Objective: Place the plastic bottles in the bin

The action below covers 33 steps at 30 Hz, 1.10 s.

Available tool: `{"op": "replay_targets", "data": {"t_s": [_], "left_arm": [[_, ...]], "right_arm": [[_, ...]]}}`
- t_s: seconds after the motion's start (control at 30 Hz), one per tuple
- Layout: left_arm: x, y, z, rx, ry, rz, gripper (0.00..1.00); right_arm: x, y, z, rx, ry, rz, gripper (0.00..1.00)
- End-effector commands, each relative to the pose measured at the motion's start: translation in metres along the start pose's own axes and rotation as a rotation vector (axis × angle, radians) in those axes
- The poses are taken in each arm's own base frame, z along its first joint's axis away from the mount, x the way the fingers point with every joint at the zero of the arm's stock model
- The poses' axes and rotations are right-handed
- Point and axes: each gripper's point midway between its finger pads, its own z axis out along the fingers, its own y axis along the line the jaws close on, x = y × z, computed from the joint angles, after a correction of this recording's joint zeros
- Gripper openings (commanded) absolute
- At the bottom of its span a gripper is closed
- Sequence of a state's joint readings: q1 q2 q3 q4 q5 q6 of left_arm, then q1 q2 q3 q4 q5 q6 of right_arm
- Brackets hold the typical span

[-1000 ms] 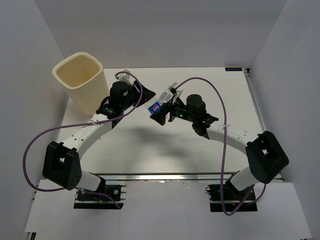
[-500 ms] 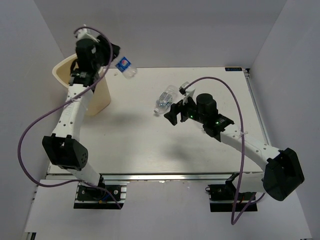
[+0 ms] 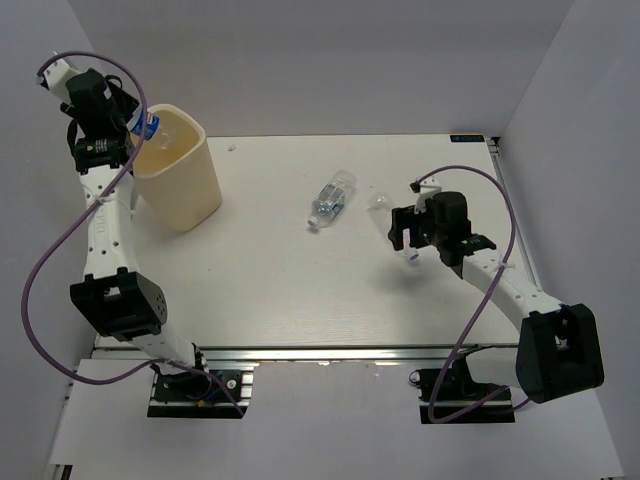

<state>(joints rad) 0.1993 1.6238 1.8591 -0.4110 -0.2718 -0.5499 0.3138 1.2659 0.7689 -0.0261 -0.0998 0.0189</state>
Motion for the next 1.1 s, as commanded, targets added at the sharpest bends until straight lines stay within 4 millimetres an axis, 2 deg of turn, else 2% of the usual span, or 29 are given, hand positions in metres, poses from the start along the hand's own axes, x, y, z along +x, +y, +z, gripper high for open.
{"op": "replay_targets", "data": {"t_s": [0.0, 0.03, 0.07, 0.1, 0.13, 0.2, 0.23, 0.27, 0.37, 0.5, 0.57, 0.6, 0.7, 0.73, 0.77, 0.8, 0.83, 0.87, 0.9, 0.93, 0.97, 1.0, 1.03, 1.07], "left_arm": [[-0.003, 0.039, 0.015, -0.137, -0.021, 0.012, 0.25], [-0.003, 0.043, 0.018, -0.150, -0.023, 0.011, 0.41], [-0.005, 0.047, 0.021, -0.166, -0.036, 0.010, 0.63], [-0.008, 0.048, 0.022, -0.173, -0.047, 0.012, 0.92], [-0.011, 0.047, 0.022, -0.171, -0.054, 0.012, 0.98], [-0.010, 0.044, 0.025, -0.164, -0.039, 0.016, 0.98], [-0.020, 0.035, 0.024, -0.143, -0.054, 0.009, 0.98], [-0.016, 0.036, 0.027, -0.145, -0.031, 0.016, 0.98], [-0.029, 0.015, 0.024, -0.068, -0.032, 0.007, 0.98], [-0.035, -0.012, 0.015, 0.064, -0.016, -0.019, 0.98], [-0.030, -0.025, 0.010, 0.131, 0.016, -0.034, 0.98], [-0.032, -0.031, 0.003, 0.161, 0.024, -0.039, 0.98], [-0.008, -0.050, -0.014, 0.238, 0.100, -0.030, 0.98], [-0.007, -0.071, -0.034, 0.299, 0.093, -0.021, 0.98], [0.001, -0.080, -0.044, 0.324, 0.101, -0.002, 0.98], [0.027, -0.079, -0.048, 0.325, 0.146, 0.016, 0.98], [0.029, -0.104, -0.073, 0.402, 0.127, 0.015, 0.98], [0.037, -0.108, -0.081, 0.415, 0.134, 0.011, 0.98], [0.066, -0.113, -0.089, 0.437, 0.191, 0.021, 0.98], [0.071, -0.127, -0.107, 0.495, 0.205, 0.009, 0.98], [0.082, -0.131, -0.116, 0.524, 0.237, 0.007, 0.98], [0.092, -0.135, -0.124, 0.553, 0.271, -0.001, 0.98], [0.118, -0.135, -0.131, 0.568, 0.319, -0.022, 0.98], [0.121, -0.137, -0.141, 0.597, 0.324, -0.042, 0.98]], "right_arm": [[0.009, -0.016, -0.003, 0.063, 0.034, -0.036, 0.89], [0.012, -0.020, -0.003, 0.085, 0.036, -0.037, 0.89], [0.016, -0.023, -0.002, 0.089, 0.036, -0.041, 0.89], [0.018, -0.023, -0.002, 0.085, 0.039, -0.049, 0.89], [0.022, -0.024, -0.001, 0.086, 0.050, -0.054, 0.89], [0.028, -0.027, -0.003, 0.100, 0.086, -0.062, 0.89], [0.030, -0.029, -0.003, 0.110, 0.092, -0.063, 0.89], [0.032, -0.035, -0.004, 0.142, 0.097, -0.068, 0.89], [0.030, -0.033, 0.000, 0.126, 0.097, -0.071, 0.89], [0.033, -0.037, 0.013, 0.128, 0.116, -0.068, 0.89], [0.037, -0.038, 0.018, 0.127, 0.136, -0.065, 0.89], [0.039, -0.034, 0.025, 0.096, 0.154, -0.058, 0.89], [0.049, -0.034, 0.036, 0.084, 0.186, -0.042, 0.89], [0.047, -0.036, 0.040, 0.091, 0.176, -0.041, 0.89], [0.050, -0.036, 0.043, 0.089, 0.185, -0.038, 0.89], [0.050, -0.035, 0.051, 0.079, 0.177, -0.038, 0.89], [0.046, -0.035, 0.056, 0.072, 0.169, -0.036, 0.88], [0.045, -0.034, 0.060, 0.068, 0.167, -0.033, 0.85], [0.051, -0.033, 0.065, 0.055, 0.186, -0.027, 0.83], [0.047, -0.034, 0.068, 0.054, 0.183, -0.022, 0.79], [0.048, -0.032, 0.070, 0.051, 0.189, -0.011, 0.74], [0.052, -0.031, 0.072, 0.042, 0.202, 0.000, 0.67], [0.053, -0.029, 0.073, 0.033, 0.209, 0.004, 0.52], [0.054, -0.028, 0.074, 0.026, 0.218, 0.008, 0.46]]}}
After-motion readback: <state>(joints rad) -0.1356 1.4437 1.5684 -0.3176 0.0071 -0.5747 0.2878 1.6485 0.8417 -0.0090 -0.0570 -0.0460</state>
